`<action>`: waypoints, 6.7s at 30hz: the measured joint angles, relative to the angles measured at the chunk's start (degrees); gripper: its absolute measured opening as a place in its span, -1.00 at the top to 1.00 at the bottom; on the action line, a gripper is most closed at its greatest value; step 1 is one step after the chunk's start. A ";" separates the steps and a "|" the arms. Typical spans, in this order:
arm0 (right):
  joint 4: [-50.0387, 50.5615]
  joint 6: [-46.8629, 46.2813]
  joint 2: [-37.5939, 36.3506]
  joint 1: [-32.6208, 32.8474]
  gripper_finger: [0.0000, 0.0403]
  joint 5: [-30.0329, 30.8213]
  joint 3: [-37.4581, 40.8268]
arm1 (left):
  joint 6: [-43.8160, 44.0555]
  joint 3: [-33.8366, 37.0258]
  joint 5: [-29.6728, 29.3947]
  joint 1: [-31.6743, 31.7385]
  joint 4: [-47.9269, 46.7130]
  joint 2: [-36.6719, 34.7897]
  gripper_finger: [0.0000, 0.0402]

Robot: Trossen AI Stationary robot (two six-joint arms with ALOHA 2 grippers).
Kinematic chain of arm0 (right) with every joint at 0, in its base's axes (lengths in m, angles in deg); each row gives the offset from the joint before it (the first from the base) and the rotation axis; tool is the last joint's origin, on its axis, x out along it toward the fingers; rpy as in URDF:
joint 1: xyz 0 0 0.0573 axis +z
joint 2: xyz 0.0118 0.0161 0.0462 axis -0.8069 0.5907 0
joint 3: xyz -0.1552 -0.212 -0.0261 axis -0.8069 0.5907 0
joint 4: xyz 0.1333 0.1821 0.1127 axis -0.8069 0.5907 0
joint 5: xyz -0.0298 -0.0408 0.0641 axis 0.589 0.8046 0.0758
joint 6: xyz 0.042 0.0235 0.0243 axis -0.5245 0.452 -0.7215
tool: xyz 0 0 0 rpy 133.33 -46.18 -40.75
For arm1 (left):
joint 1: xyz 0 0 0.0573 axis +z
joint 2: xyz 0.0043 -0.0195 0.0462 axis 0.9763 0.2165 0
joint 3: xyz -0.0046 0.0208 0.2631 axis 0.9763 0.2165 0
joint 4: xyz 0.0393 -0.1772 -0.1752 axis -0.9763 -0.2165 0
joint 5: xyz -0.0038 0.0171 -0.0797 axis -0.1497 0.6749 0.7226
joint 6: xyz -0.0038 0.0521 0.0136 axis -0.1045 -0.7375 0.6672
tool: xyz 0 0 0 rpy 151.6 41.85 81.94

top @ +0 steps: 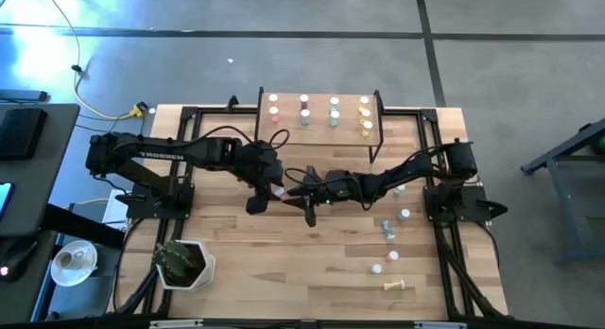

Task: Pick and place medicine bottles onto shelf by color
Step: Put the pink pill bottle on the shelf aligned with the other pink pill bottles

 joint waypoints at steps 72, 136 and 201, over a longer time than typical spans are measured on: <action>14.83 4.44 -14.40 -2.72 -0.02 0.24 0.11 | -2.65 -2.68 -7.38 6.65 -8.03 -0.70 0.43; 34.09 7.43 -21.97 -15.43 -0.02 1.29 0.09 | -15.54 -53.53 -11.04 27.48 -49.66 28.23 0.43; 34.26 7.85 -21.97 -15.41 -0.02 1.29 0.09 | -14.99 -53.51 -14.16 27.31 -50.24 33.10 0.18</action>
